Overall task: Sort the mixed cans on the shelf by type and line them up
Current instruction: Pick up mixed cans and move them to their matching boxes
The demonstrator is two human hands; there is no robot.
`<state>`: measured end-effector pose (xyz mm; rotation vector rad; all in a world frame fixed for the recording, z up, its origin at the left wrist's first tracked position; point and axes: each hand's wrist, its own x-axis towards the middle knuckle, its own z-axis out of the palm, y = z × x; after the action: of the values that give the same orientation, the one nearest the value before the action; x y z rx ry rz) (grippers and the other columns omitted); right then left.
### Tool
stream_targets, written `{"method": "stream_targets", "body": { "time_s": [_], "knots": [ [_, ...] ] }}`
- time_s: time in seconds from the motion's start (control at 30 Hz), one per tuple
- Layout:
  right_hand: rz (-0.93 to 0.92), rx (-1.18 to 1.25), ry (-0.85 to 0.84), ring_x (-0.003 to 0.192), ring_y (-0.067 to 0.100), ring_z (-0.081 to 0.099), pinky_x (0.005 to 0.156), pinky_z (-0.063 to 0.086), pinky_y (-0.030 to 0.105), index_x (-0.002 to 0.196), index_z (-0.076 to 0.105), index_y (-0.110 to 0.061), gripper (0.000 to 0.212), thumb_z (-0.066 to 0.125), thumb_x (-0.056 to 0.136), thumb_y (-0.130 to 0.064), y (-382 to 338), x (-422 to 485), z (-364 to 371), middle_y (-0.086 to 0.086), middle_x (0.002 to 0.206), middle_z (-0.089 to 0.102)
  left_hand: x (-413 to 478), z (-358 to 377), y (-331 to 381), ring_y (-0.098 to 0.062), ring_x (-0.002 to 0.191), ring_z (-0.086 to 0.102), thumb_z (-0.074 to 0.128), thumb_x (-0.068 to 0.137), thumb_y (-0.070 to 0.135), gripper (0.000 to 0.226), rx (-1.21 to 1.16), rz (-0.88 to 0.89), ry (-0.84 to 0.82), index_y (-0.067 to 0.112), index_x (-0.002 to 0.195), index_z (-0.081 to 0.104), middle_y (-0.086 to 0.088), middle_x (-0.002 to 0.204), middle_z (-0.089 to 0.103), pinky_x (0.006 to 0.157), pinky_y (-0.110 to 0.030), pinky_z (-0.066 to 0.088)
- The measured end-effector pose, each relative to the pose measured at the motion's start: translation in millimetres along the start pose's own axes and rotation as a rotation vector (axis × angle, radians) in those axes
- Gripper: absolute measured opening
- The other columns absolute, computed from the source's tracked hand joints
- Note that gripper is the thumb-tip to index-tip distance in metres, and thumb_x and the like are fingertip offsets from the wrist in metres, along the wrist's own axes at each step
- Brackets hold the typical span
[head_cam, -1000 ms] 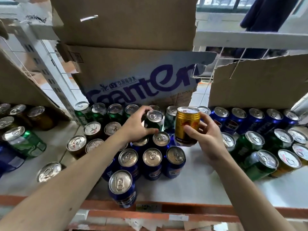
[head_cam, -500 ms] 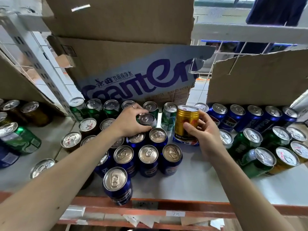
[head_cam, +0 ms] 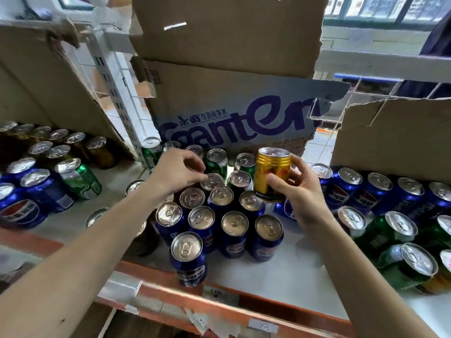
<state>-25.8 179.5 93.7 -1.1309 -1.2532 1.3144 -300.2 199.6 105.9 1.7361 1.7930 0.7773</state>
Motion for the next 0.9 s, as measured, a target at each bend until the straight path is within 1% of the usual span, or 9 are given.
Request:
{"method": "stream_targets", "body": {
  "time_s": [0.1,0.2,0.3,0.37,0.47,0.6,0.67,0.77,0.9],
  "knots": [
    [-0.027,0.01,-0.064,0.113,0.018,0.064,0.096,0.054,0.041,0.14,0.046,-0.018,0.084,0.082,0.065,-0.026,-7,3,30,0.005,0.124,0.065,-18,-18,-14,-0.001,0.073,0.067,0.09,0.069,0.027,0.019,0.002,-0.026,0.042,0.022,0.078,0.074,0.007,0.079,0.074,0.069,-0.015,0.053],
    [-0.058,-0.025,-0.116,0.11,0.012,0.065,0.092,0.056,0.034,0.139,0.047,-0.018,0.082,0.085,0.067,-0.026,-11,4,66,0.002,0.122,0.066,-38,-40,-31,-0.004,0.077,0.067,0.084,0.077,0.028,0.012,-0.033,-0.038,0.118,0.024,0.081,0.074,0.009,0.081,0.073,0.073,-0.02,0.053],
    [-0.09,-0.071,-0.174,0.11,0.013,0.065,0.092,0.054,0.033,0.137,0.049,-0.018,0.082,0.088,0.065,-0.024,-15,3,109,0.001,0.123,0.066,-56,-66,-56,0.002,0.079,0.065,0.075,0.087,0.029,0.007,-0.014,0.002,0.195,0.025,0.091,0.072,0.014,0.085,0.07,0.071,-0.014,0.049],
    [-0.109,-0.1,-0.211,0.109,0.015,0.066,0.089,0.054,0.032,0.134,0.052,-0.019,0.079,0.089,0.065,-0.021,-17,1,140,0.001,0.12,0.068,-67,-86,-76,0.003,0.081,0.064,0.072,0.09,0.031,0.014,-0.01,0.018,0.208,0.023,0.102,0.071,0.013,0.089,0.069,0.07,-0.013,0.048],
    [-0.126,-0.107,-0.242,0.104,0.013,0.068,0.083,0.056,0.027,0.133,0.052,-0.019,0.077,0.085,0.063,-0.021,-17,-5,193,-0.001,0.115,0.07,-84,-120,-109,0.0,0.089,0.064,0.069,0.092,0.031,0.024,0.025,0.034,0.232,0.021,0.114,0.068,0.011,0.096,0.068,0.08,-0.019,0.053],
    [-0.111,-0.133,-0.233,0.105,0.01,0.067,0.09,0.055,0.029,0.131,0.052,-0.021,0.078,0.085,0.06,-0.025,-11,-12,269,-0.003,0.115,0.069,-107,-171,-163,-0.012,0.101,0.063,0.069,0.09,0.034,0.036,0.165,0.038,0.239,0.018,0.122,0.066,0.004,0.112,0.067,0.093,-0.034,0.053],
    [-0.106,-0.158,-0.229,0.106,0.009,0.066,0.093,0.053,0.03,0.132,0.052,-0.023,0.081,0.085,0.058,-0.033,-6,-13,304,-0.004,0.117,0.068,-115,-197,-187,-0.014,0.107,0.061,0.068,0.089,0.035,0.035,0.226,0.054,0.25,0.021,0.122,0.065,0.004,0.118,0.066,0.095,-0.036,0.05],
    [-0.104,-0.172,-0.19,0.105,0.006,0.066,0.095,0.053,0.03,0.136,0.05,-0.017,0.086,0.085,0.059,-0.034,1,-12,349,-0.004,0.118,0.068,-124,-231,-216,-0.017,0.105,0.061,0.059,0.088,0.043,0.036,0.282,0.059,0.263,0.023,0.116,0.066,0.005,0.115,0.065,0.093,-0.038,0.049],
    [-0.117,-0.222,-0.071,0.108,0.01,0.063,0.084,0.051,0.016,0.14,0.046,-0.018,0.088,0.089,0.065,-0.028,8,-8,394,-0.001,0.124,0.063,-124,-266,-248,-0.023,0.107,0.063,0.056,0.085,0.044,0.04,0.349,0.101,0.245,0.019,0.114,0.067,0.003,0.117,0.066,0.093,-0.044,0.051]
  ]
}}
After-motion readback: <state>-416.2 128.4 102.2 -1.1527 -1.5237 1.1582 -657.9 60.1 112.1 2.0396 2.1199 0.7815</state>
